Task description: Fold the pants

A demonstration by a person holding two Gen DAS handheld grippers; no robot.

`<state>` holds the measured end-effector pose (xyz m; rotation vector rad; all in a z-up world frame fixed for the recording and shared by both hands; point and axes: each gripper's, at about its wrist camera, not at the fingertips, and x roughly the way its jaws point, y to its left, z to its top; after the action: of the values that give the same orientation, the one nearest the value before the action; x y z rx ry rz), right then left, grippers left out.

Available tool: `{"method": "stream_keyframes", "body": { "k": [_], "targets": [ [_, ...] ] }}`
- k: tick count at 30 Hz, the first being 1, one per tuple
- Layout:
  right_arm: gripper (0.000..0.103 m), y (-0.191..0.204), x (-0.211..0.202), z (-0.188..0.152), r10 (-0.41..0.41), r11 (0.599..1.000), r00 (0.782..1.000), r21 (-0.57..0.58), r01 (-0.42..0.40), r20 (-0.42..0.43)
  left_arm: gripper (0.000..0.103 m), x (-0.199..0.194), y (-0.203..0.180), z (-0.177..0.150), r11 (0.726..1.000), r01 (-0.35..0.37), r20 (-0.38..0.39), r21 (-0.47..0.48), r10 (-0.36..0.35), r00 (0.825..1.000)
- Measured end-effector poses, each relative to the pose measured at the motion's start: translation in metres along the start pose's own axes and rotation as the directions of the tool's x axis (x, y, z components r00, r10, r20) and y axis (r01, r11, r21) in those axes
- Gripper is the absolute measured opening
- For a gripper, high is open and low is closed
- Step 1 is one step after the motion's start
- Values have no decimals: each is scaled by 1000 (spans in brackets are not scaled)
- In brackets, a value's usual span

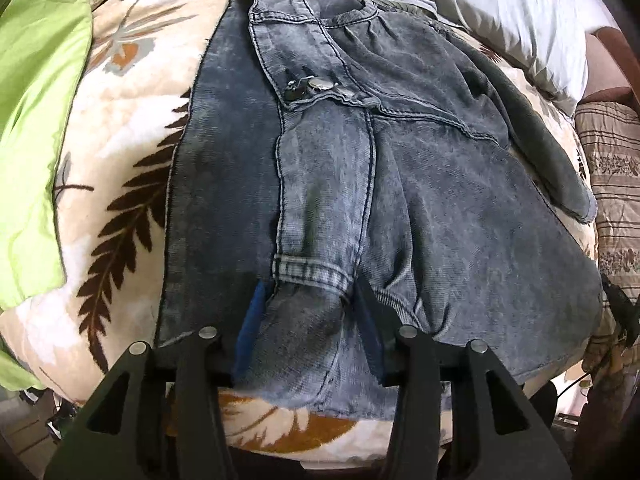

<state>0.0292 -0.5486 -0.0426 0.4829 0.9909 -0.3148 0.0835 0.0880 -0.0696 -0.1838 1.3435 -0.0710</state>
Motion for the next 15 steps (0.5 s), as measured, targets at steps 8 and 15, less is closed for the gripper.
{"method": "stream_keyframes", "body": {
  "k": [8, 15],
  "targets": [
    [39, 21, -28, 10, 226, 971, 973, 62, -229, 55, 62, -24, -8, 10, 997, 80, 51, -10, -80, 996],
    [70, 76, -24, -19, 228, 974, 974, -9, -228, -3, 66, -29, -38, -9, 994, 100, 110, 39, -103, 989]
  ]
}}
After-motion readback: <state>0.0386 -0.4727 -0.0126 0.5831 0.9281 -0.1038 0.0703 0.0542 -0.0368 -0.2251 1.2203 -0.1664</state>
